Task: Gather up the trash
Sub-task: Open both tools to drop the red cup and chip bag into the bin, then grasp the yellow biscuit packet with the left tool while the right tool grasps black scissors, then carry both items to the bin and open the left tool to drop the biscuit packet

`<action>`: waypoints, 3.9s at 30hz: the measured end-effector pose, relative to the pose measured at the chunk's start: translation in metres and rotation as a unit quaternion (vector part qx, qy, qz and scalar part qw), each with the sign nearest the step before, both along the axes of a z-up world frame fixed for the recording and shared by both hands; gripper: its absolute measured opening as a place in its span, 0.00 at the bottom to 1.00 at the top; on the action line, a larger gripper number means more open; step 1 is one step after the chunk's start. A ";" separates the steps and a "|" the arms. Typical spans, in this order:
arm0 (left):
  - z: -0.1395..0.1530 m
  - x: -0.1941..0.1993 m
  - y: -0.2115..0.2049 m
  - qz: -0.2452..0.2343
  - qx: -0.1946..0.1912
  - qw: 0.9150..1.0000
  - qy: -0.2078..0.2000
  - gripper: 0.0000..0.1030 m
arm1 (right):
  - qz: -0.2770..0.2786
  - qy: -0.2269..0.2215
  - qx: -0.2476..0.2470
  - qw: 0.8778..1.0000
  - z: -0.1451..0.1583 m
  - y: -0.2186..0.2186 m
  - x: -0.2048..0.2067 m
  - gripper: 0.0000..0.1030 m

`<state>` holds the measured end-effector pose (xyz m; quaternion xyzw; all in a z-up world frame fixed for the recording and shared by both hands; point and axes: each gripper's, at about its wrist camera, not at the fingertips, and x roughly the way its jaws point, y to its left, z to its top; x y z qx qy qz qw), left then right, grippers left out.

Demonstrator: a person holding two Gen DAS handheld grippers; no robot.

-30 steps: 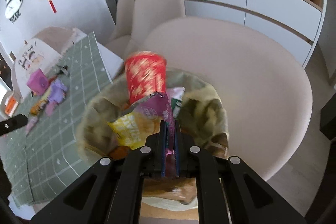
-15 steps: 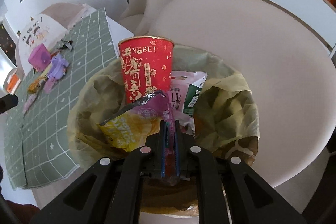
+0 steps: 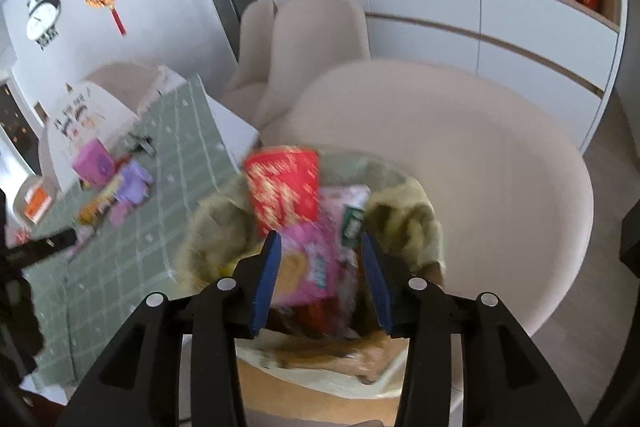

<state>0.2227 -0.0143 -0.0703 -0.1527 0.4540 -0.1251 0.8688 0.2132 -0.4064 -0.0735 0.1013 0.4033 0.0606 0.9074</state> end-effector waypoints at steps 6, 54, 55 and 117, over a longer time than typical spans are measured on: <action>-0.003 -0.009 0.054 0.055 0.020 0.998 -0.023 0.30 | 0.041 -0.032 0.016 0.999 0.024 0.053 0.007 0.39; -0.047 0.114 0.343 0.124 -0.020 0.992 0.024 0.04 | 0.380 -0.019 -0.105 0.919 -0.018 0.398 0.268 0.43; -0.049 0.101 0.341 0.128 -0.031 0.991 0.028 0.04 | 0.385 -0.017 -0.101 0.917 -0.022 0.401 0.274 0.43; 0.081 0.005 -0.082 -0.061 -0.065 0.993 -0.082 0.04 | 0.153 -0.097 -0.068 0.981 0.121 0.019 -0.016 0.18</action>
